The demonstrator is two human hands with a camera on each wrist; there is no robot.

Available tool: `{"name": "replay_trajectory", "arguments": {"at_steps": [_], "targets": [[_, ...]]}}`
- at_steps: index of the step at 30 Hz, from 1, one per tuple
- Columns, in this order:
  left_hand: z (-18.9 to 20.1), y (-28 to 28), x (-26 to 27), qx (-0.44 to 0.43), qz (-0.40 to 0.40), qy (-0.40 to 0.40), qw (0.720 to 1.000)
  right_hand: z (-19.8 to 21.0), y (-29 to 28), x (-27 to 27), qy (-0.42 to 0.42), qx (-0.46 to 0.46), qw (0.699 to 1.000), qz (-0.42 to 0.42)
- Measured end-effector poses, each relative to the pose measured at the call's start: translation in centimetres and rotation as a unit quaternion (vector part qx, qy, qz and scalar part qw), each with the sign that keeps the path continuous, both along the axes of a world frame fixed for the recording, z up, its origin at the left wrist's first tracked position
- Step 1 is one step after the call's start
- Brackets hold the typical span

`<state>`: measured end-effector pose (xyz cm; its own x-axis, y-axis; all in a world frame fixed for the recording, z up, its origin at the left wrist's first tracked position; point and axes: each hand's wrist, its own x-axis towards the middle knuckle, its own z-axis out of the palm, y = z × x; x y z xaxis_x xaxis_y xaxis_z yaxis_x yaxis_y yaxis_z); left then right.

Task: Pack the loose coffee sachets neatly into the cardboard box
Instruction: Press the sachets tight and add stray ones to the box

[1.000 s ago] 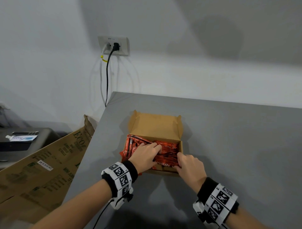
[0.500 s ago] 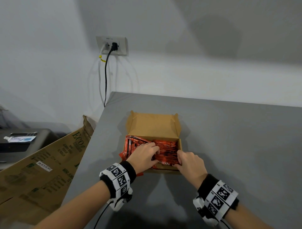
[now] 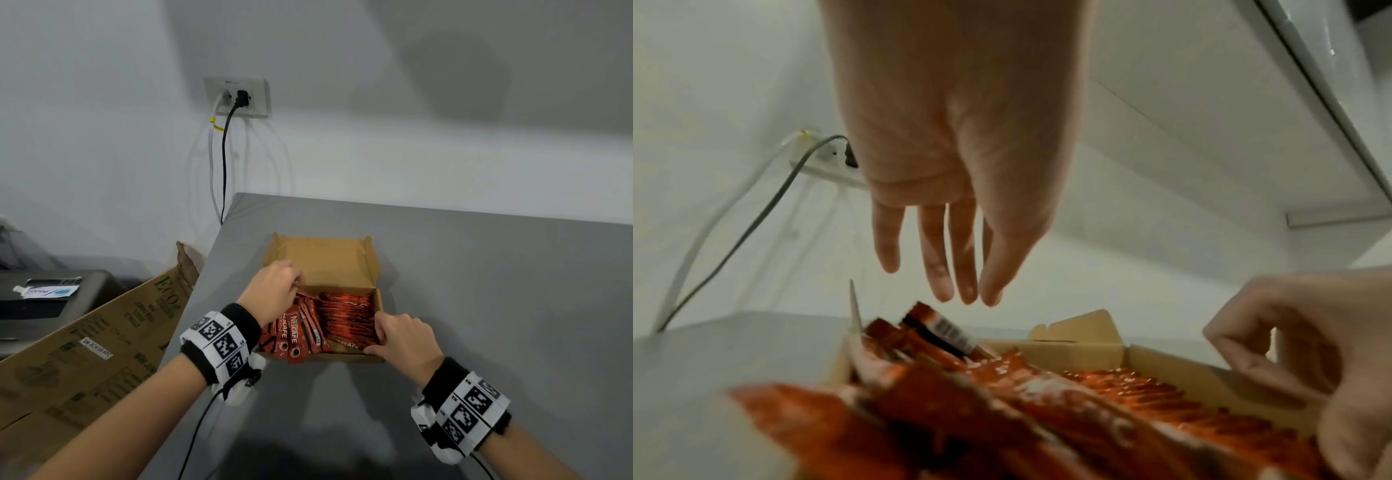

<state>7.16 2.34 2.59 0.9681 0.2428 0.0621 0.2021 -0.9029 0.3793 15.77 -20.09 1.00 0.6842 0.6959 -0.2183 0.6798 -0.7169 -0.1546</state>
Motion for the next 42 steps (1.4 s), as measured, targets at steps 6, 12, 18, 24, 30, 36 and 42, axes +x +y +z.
{"name": "replay_trajectory", "arguments": {"at_steps": [6, 12, 18, 24, 30, 36, 42], "targets": [[-0.8, 0.5, 0.4, 0.045, -0.059, 0.083, 0.994, 0.5, 0.0, -0.2, -0.015, -0.003, 1.0, 0.003], [-0.9, 0.5, 0.8, 0.113, -0.076, 0.104, 0.985, 0.4, 0.2, -0.2, -0.002, -0.001, 1.0, -0.002], [-0.5, 1.2, 0.3, 0.116, -0.058, 0.065, 0.989, 0.5, 0.1, -0.2, 0.01, -0.003, 1.0, -0.001], [1.7, 1.1, -1.0, 0.065, -0.029, -0.043, 0.996, 0.7, 0.2, -0.5, -0.035, 0.06, 0.998, 0.009], [2.2, -2.6, -1.2, -0.079, -0.104, -0.049, 0.99, 1.5, 1.9, -1.3, 0.018, 0.252, 0.96, 0.118], [0.8, -3.9, -1.4, -0.218, -0.025, -0.069, 0.973, 0.5, 1.7, -0.3, 0.027, 0.305, 0.948, 0.089], [0.4, -4.0, -1.4, -0.298, 0.006, -0.063, 0.953, 0.1, 0.8, -0.1, -0.047, 0.31, 0.941, 0.125]]}}
